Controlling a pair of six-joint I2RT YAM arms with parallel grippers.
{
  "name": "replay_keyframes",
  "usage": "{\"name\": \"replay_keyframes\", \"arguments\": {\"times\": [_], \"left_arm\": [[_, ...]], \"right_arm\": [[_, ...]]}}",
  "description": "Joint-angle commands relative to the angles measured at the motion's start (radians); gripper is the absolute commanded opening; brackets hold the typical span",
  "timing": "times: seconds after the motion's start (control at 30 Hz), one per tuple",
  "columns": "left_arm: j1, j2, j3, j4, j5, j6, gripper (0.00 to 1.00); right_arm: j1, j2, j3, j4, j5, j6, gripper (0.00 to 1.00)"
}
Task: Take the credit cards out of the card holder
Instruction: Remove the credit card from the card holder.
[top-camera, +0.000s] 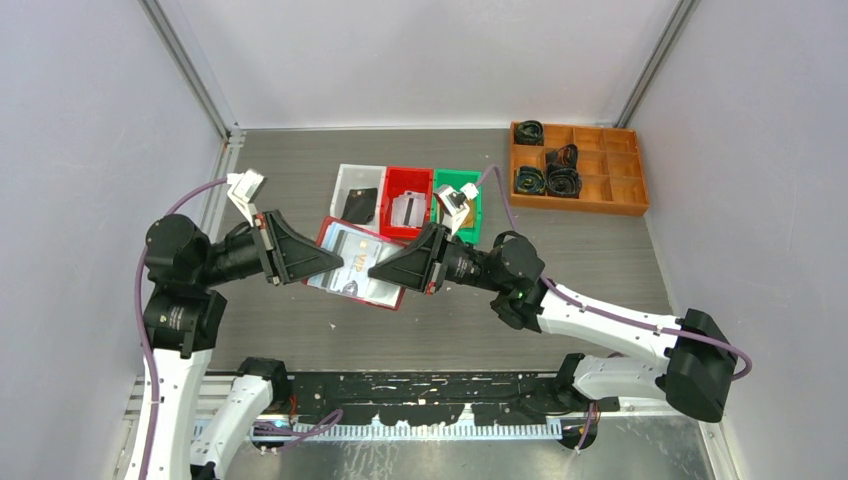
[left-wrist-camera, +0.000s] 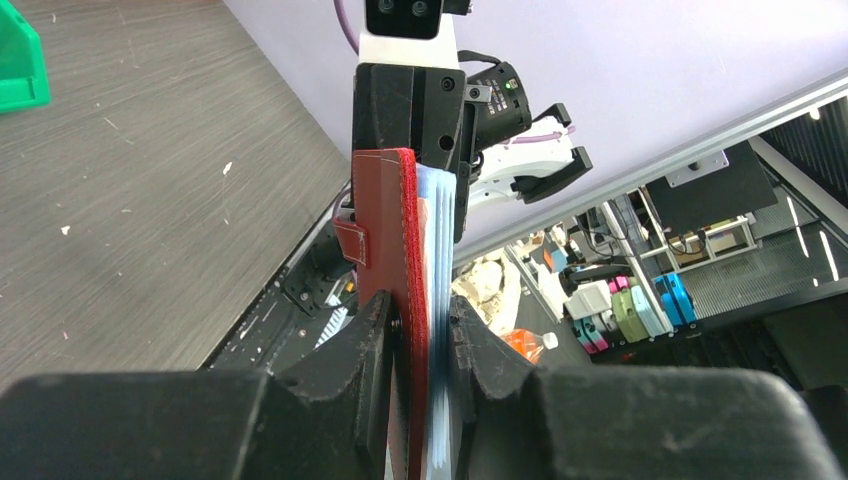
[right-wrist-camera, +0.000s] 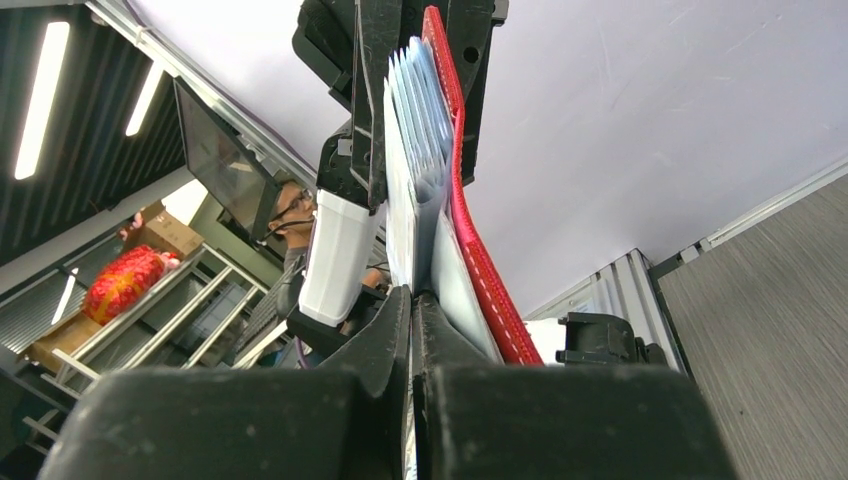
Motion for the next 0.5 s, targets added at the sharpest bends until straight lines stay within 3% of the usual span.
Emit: {"name": "replay_keyframes", "arguments": {"times": [0.0,0.3,0.4,0.47], "left_arm": [[0.005,-0.015,0.073,0.111,-0.004,-0.028,0.09],[0.005,-0.014,0.083,0.108,-0.011,-0.028,0.03],[0.005,-0.016,0.076,0.106,-0.014,-0.028,0.02],[0.005,-0.018,0.069,0.106,-0.017,-0.026,0.02]], "right_arm": [[-0.01,-0.028,-0.023,0.016,0.003,-0.006,0.01],[-0.01,-0.065,-0.048,-0.01,0.025,-0.017,0.02],[-0.01,-0.052,-0.026,0.007,0.019,-0.005,0.06],[-0.009,-0.029,0.002,0.025,0.003,0.008,0.15]]}}
